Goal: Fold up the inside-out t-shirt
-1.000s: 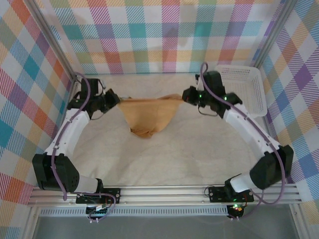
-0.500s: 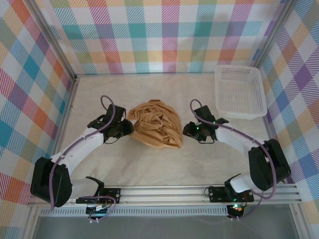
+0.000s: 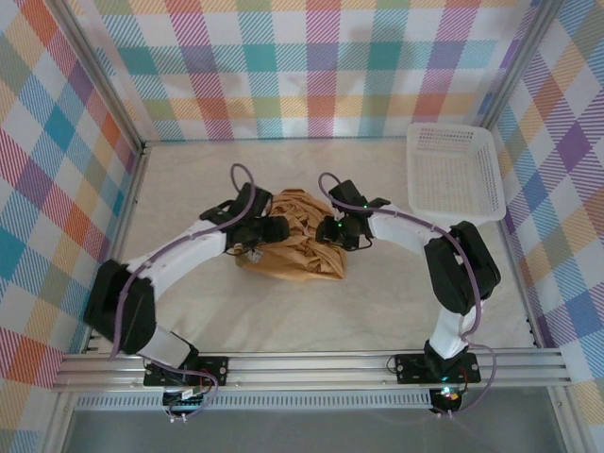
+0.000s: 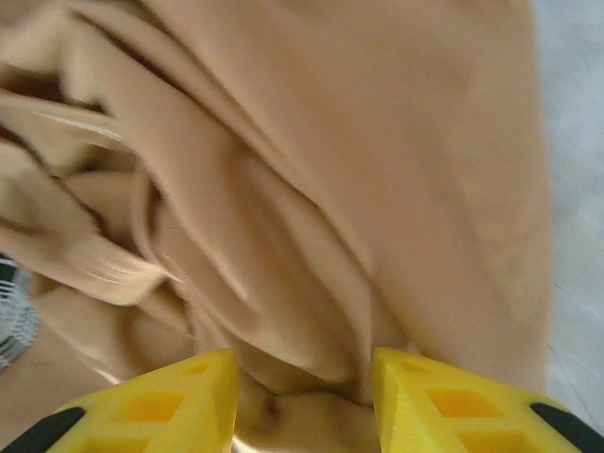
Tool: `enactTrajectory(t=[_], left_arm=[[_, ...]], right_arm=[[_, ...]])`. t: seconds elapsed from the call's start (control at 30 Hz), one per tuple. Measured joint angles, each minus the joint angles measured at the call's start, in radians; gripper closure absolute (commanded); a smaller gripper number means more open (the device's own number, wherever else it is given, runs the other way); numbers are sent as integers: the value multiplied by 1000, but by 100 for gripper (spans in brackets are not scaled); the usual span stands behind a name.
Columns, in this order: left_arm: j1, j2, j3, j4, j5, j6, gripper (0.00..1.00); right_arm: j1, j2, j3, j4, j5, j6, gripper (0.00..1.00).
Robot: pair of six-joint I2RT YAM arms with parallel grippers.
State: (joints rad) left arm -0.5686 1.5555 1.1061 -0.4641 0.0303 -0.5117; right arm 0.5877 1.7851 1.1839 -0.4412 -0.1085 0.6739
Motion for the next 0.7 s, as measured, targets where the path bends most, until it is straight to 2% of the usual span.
enactTrajectory(t=[0.17,0.23,0.33,0.4,0.5,0.57,0.7], left_arm=[[-29,182,111,-6,14,-22,27],[-31,249,155,-7,13,-26,32],[-31,335,205,-11,10,-35,53],[-31,377,227,-24,3,-49,74],[-31,390,238,-61,-17,-54,94],[-31,386,253,-88,-33,-53,100],[-31,354,306,-155,-63,-48,100]], right_arm=[[-16,-40,-40,-24,32,2,57],[-26,-73,-58,-29,42,2,57],[-35,-114,-70,-36,46,1,57],[-40,-126,-72,-32,37,-1,55],[-38,-126,-74,-14,-10,0,51],[-34,-115,-74,4,-45,-1,50],[-17,-32,-60,48,-109,7,51]])
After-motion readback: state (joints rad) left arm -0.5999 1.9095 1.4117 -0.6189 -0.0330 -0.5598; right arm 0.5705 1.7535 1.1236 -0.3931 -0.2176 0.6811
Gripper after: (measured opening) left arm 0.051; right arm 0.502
